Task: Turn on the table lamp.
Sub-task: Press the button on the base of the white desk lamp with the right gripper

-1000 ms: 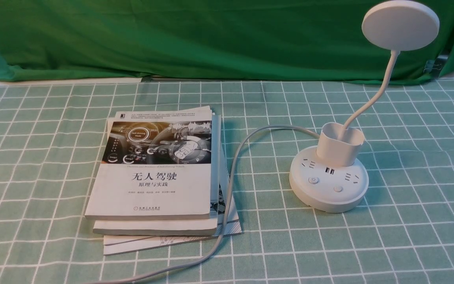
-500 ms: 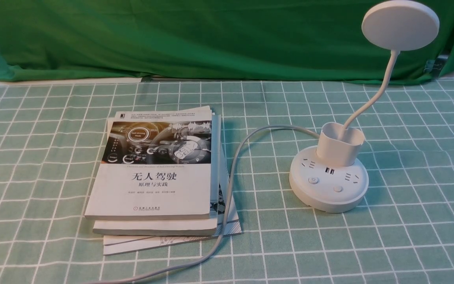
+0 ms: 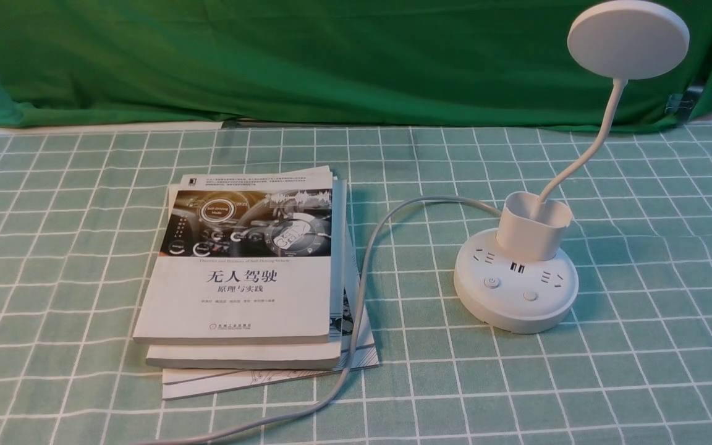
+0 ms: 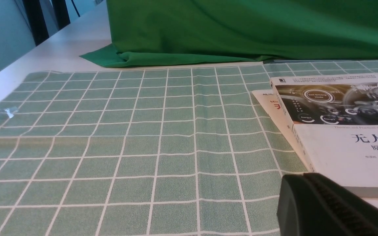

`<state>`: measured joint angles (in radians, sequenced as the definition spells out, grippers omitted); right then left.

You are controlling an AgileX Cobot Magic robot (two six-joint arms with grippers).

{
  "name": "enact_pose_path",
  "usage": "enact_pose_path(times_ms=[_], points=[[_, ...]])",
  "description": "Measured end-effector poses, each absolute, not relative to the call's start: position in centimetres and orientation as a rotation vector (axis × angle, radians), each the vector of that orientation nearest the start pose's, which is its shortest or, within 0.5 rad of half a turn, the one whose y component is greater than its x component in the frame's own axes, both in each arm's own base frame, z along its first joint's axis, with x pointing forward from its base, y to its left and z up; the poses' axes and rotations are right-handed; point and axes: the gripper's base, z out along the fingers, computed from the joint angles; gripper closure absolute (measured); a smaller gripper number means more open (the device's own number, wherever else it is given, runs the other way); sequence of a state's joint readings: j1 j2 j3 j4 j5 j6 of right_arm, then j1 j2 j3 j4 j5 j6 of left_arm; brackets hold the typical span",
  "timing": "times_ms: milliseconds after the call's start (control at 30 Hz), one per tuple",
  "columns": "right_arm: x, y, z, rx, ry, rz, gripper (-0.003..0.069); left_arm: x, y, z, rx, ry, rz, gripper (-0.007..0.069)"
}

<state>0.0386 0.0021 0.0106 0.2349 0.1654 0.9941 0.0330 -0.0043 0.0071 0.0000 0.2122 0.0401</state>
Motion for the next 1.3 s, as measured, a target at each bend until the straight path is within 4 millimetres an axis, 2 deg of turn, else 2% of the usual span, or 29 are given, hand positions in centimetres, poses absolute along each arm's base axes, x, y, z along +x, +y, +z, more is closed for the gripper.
enact_pose_path(times_ms=[267, 367, 433, 533, 567, 600, 700, 767, 933, 1100, 1200, 1233, 1267, 1300], points=[[5.7, 0.5, 19.5, 0.825, 1.52, 0.846, 0.0419, 5.6, 0.2, 19.2, 0.002, 1.699, 0.049, 0.0603], [5.7, 0.3, 20.3, 0.684, 1.479, 0.756, 0.0426, 5.6, 0.2, 19.2, 0.002, 1.699, 0.049, 0.0603], [5.6, 0.3, 21.3, 0.602, 1.466, 0.697, 0.0444, 5.6, 0.2, 19.2, 0.002, 1.699, 0.049, 0.0603], [5.3, 0.4, 24.9, 0.429, 1.47, 0.548, 0.0533, 5.6, 0.2, 19.2, 0.002, 1.699, 0.049, 0.0603], [5.5, 0.5, 27.1, 0.329, 1.514, 0.447, 0.0599, 5.6, 0.2, 19.2, 0.002, 1.699, 0.049, 0.0603], [5.6, 0.5, 27.6, 0.318, 1.53, 0.436, 0.0604, 5.6, 0.2, 19.2, 0.002, 1.699, 0.049, 0.0603], [7.3, 0.9, 31.8, 0.125, 1.719, 0.258, 0.0631, 5.6, 0.2, 19.2, 0.002, 1.699, 0.049, 0.0603], [8.5, 1.1, 33.6, 0.017, 1.818, 0.185, 0.0631, 5.6, 0.2, 19.2, 0.006, 1.699, 0.055, 0.0603], [13.2, 2.0, 35.8, -0.18, 2.08, 0.157, 0.0631, 5.6, 0.2, 19.2, 0.002, 1.699, 0.049, 0.0603], [17.8, 4.6, 35.6, -0.409, 2.233, 0.232, 0.0631, 5.6, 0.2, 19.2, 0.002, 1.699, 0.049, 0.0603], [20.1, 6.7, 34.1, -0.525, 2.301, 0.275, 0.0628, 5.6, 0.2, 19.2, 0.002, 1.699, 0.049, 0.0603], [20.3, 6.9, 34.0, -0.532, 2.307, 0.278, 0.0628, 5.6, 0.2, 19.2, 0.002, 1.699, 0.049, 0.0603], [21.4, 8.1, 32.8, -0.583, 2.337, 0.295, 0.0627, 5.6, 0.2, 19.2, 0.002, 1.699, 0.049, 0.0603], [21.6, 8.4, 32.5, -0.595, 2.347, 0.3, 0.0627, 5.6, 0.2, 19.2, 0.002, 1.699, 0.049, 0.0603]])
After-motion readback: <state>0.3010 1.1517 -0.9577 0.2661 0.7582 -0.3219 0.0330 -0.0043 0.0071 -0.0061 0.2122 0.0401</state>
